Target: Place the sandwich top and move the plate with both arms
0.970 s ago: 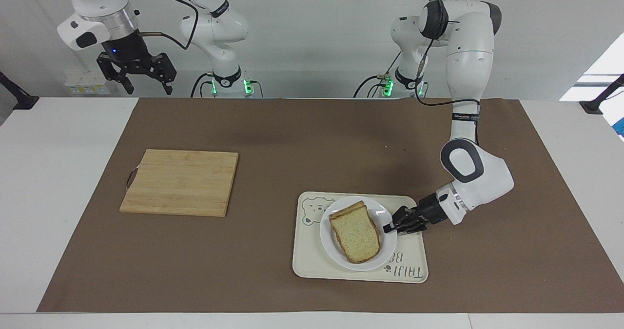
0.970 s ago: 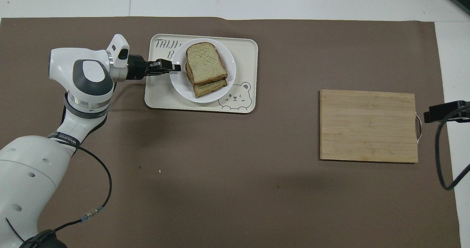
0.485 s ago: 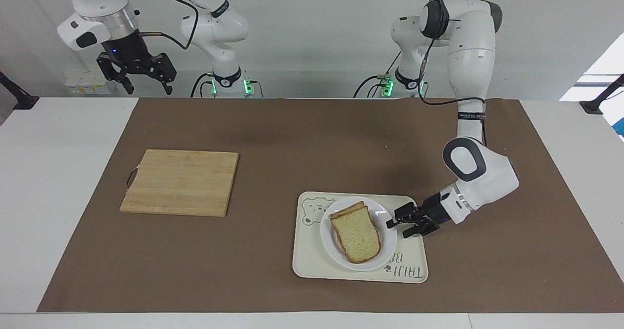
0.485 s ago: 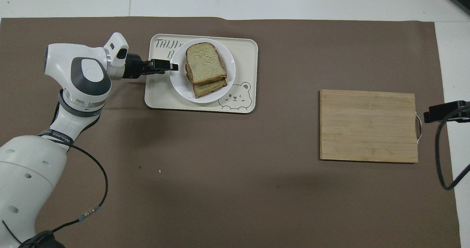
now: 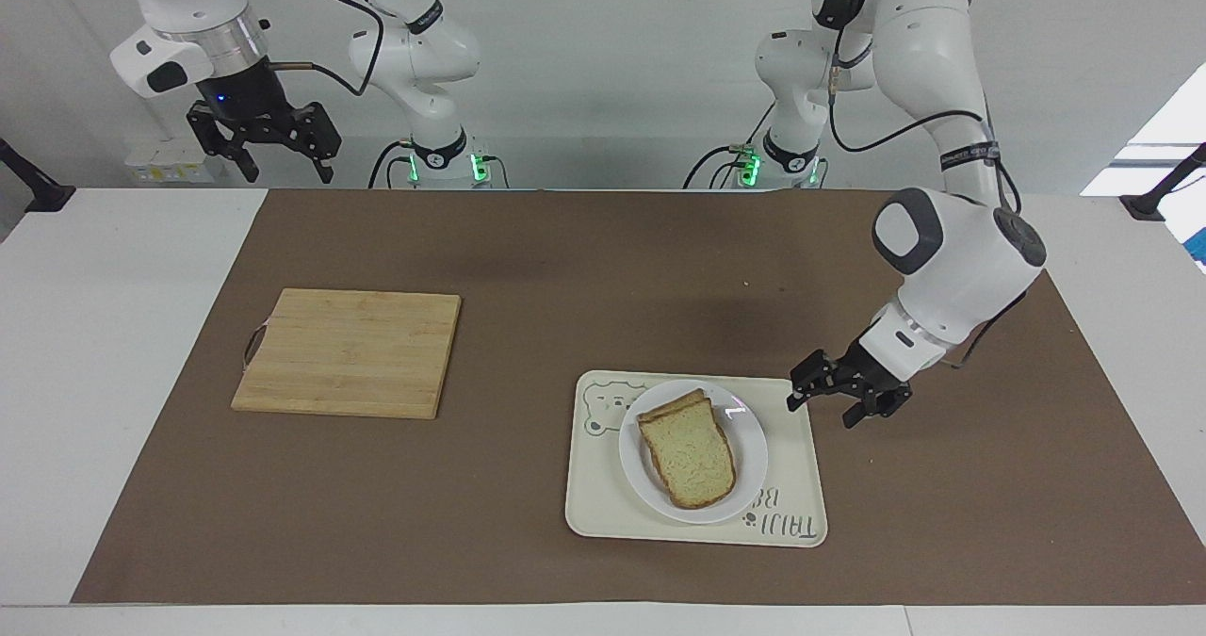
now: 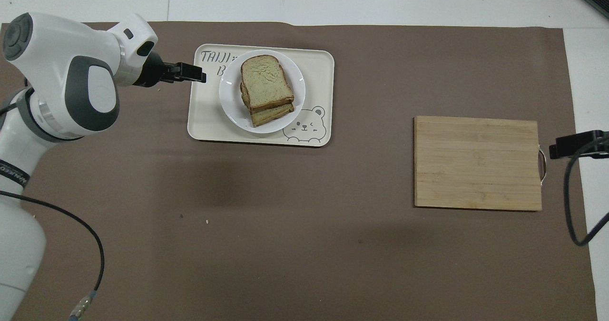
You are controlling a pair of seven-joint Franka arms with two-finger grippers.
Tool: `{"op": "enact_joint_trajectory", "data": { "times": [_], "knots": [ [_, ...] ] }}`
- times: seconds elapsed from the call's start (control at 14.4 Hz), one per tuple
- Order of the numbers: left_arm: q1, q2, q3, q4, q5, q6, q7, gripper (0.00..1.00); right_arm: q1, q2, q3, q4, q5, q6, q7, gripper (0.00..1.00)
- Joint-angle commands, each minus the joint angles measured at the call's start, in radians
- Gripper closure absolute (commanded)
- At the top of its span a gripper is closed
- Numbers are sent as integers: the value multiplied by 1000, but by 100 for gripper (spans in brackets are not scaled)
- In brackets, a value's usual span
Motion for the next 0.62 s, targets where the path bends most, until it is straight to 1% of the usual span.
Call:
{"op": "enact_joint_trajectory", "data": {
  "times": [0.0, 0.07, 0.21, 0.35, 0.55],
  "knots": [
    [-6, -112, 17, -6, 116, -131, -47, 0, -7, -4, 4, -2, -1, -6, -19, 0],
    [-4, -148, 17, -3, 151, -194, -47, 0, -7, -4, 4, -2, -1, -6, -19, 0],
    [2, -204, 17, 48, 217, -305, -47, 0, -7, -4, 4, -2, -1, -6, -19, 0],
    [5, -272, 19, 66, 298, -440, -44, 0, -7, -4, 4, -2, -1, -6, -19, 0],
    [11, -402, 24, 66, 322, -609, -44, 0, -7, -4, 4, -2, -1, -6, -19, 0]
  ]
}}
